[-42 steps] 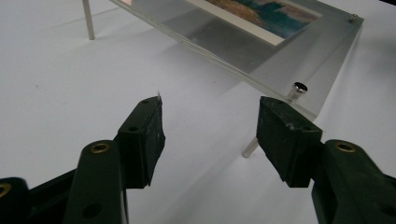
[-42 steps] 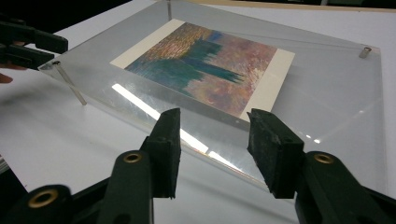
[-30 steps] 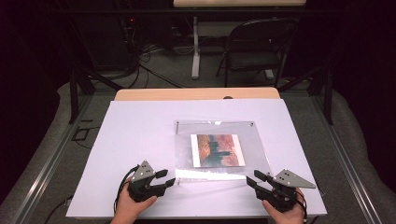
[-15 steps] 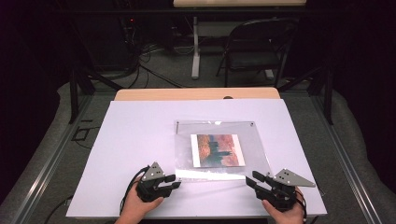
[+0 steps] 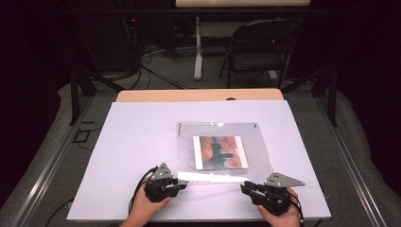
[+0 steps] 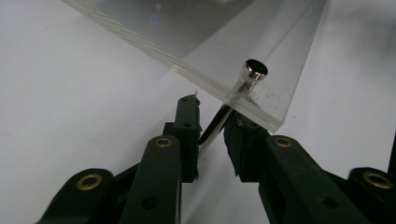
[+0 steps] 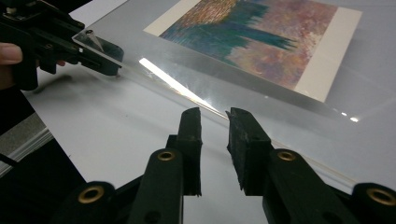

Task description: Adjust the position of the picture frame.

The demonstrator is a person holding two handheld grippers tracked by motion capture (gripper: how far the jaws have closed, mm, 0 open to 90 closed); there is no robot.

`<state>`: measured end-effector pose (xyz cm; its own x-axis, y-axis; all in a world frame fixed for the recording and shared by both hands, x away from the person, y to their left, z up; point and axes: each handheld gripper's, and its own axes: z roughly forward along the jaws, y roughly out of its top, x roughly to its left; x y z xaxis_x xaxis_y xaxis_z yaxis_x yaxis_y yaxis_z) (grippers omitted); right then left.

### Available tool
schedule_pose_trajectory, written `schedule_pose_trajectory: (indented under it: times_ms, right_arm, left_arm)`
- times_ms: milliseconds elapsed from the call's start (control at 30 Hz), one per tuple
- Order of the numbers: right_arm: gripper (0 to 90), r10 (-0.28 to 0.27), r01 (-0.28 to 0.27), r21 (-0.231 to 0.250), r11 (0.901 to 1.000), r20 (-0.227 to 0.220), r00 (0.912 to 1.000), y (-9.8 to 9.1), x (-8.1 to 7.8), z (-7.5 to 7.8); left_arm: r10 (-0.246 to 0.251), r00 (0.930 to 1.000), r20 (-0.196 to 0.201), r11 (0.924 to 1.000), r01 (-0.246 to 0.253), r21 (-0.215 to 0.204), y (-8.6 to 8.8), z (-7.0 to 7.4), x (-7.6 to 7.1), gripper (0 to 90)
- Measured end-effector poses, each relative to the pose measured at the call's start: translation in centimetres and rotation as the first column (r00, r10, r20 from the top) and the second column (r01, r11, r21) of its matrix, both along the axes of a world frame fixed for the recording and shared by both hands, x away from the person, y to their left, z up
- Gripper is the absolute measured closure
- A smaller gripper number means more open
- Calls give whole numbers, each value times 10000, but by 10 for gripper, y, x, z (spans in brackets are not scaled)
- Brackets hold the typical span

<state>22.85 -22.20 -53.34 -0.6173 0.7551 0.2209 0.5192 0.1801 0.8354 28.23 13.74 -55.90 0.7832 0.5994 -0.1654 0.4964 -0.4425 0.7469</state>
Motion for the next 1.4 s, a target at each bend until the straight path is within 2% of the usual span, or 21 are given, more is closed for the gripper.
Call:
schedule_pose_trajectory:
  times_ms: [33, 67, 100, 133, 167, 200, 233, 333, 367, 500, 633, 700, 733, 767, 900, 1067, 1100, 1233, 1300, 1367, 1400]
  right_arm:
    - [795, 103, -103, -18, 9999, -41, 9999, 4, 0, -1]
    - [795, 103, -103, -18, 9999, -41, 9999, 4, 0, -1]
    - [839, 184, -176, 209, 9996, -399, 9990, 7, 2, -2]
    - [839, 184, -176, 209, 9996, -399, 9990, 7, 2, -2]
    - [878, 234, -215, 285, 9994, -674, 9974, 11, 2, -4]
    - [878, 234, -215, 285, 9994, -674, 9974, 11, 2, -4]
    - [898, 300, -278, 255, 9993, -901, 9955, 16, 4, -4]
    - [900, 387, -366, 210, 9991, -1078, 9934, 24, 6, -5]
    - [900, 436, -442, -24, 9990, -1251, 9912, 29, 7, -5]
    - [900, 588, -628, -235, 9977, -1434, 9879, 37, 10, -7]
    - [900, 622, -648, -43, 9979, -2252, 9723, 42, 19, -9]
    - [900, 582, -593, 27, 9982, -2488, 9668, 41, 23, -9]
    - [900, 582, -593, 27, 9982, -2488, 9668, 41, 23, -9]
    - [900, 602, -529, 333, 9980, -2832, 9572, 39, 26, -9]
    - [900, 645, -502, 547, 9972, -3030, 9508, 39, 31, -10]
    - [900, 537, -436, 385, 9983, -3246, 9443, 40, 37, -11]
    - [900, 524, -396, 450, 9982, -3359, 9404, 40, 39, -9]
    - [900, 681, -468, 689, 9965, -3504, 9341, 38, 44, -7]
    - [900, 699, -493, 671, 9965, -3539, 9327, 38, 44, -6]
    - [900, 704, -557, 501, 9972, -3714, 9258, 37, 47, -4]
    - [900, 704, -557, 501, 9972, -3714, 9258, 37, 47, -4]
  left_arm:
    - [62, 9999, 138, 9996, -65, 262, -3, -2, -1, 775]
    - [62, 9999, 138, 9996, -65, 262, -3, -2, -1, 784]
    - [94, 9999, 124, 9997, -97, 221, -2, -1, -1, 786]
    - [94, 9999, 124, 9997, -97, 221, -2, -1, -1, 787]
    - [122, 9999, 100, 9998, -123, 184, -2, -1, -1, 788]
    - [122, 9999, 100, 9998, -123, 184, -2, -1, -1, 790]
    - [97, 9996, 263, 9995, -105, 309, -3, -1, -2, 795]
    - [46, 9997, 256, 9997, -52, 232, -2, -1, -2, 802]
    - [-19, 10000, 97, 10000, 18, 86, -1, 0, -2, 817]
    - [-5, 10000, 98, 10000, 5, 60, -1, 0, -2, 819]
    - [-38, 10000, 84, 10000, 38, 69, -1, 2, -2, 823]
    - [-39, 10000, 81, 10000, 38, 46, -1, 2, -2, 824]
    - [-39, 10000, 81, 10000, 38, 46, -1, 2, -2, 824]
    - [-58, 10000, 21, 10000, 58, -2, 0, 3, -3, 824]
    - [-68, 9999, 87, 10000, 68, 23, 0, 5, -3, 825]
    - [-228, 9996, 136, 9996, 230, -142, 1, 8, -6, 831]
    - [-312, 9994, 156, 9994, 314, -119, 0, 8, -7, 831]
    - [-236, 9996, 141, 9996, 238, -168, 0, 9, -9, 832]
    - [-299, 9995, 139, 9993, 302, -219, 0, 9, -8, 832]
    - [-238, 9997, 108, 9993, 241, -281, 1, 10, -9, 832]
    - [-238, 9997, 108, 9993, 241, -281, 1, 10, -9, 833]
